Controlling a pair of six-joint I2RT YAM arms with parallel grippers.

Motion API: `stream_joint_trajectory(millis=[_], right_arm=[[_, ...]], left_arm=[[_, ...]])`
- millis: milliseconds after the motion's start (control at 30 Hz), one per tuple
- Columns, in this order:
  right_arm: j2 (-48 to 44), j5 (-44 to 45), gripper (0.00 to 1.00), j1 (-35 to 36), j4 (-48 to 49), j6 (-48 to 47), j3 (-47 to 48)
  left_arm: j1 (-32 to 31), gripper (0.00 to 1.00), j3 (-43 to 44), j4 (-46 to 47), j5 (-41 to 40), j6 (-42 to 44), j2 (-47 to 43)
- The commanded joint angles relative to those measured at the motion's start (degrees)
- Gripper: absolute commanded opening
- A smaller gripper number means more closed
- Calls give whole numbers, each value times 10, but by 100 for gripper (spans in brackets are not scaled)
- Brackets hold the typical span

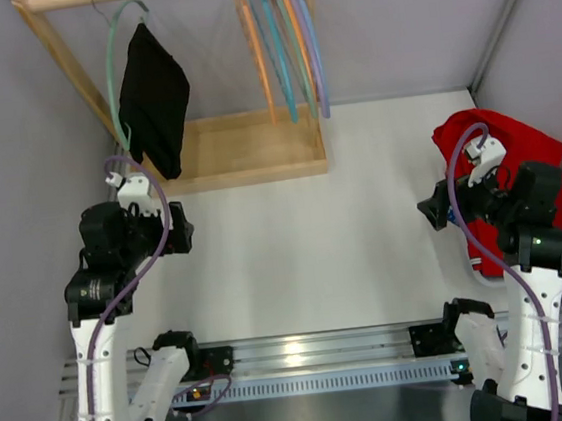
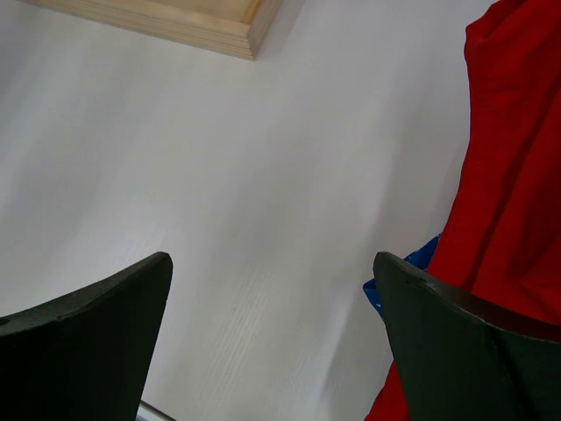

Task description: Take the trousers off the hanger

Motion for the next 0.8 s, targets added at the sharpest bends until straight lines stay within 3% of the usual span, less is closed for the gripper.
stream_joint_trajectory(millis=[0,67,200,267,500,633,767], right_arm=[[1,-11,99,5,6,-7,14],[2,-12,99,5,6,-6,15],[11,-12,99,5,10,2,19],[9,-12,99,5,12,8,18],[4,-9,99,6,10,13,14],[7,-10,99,6,11,20,17],[6,-4,99,6,6,17,21]], left_arm=[[4,99,40,0,46,0,5],[4,99,56,1,75,0,19],[4,99,94,5,224,3,55],[4,99,133,21,246,-30,97],[4,98,272,69,195,-86,200],[4,99,357,114,196,-162,250],[4,99,415,188,143,-192,286]])
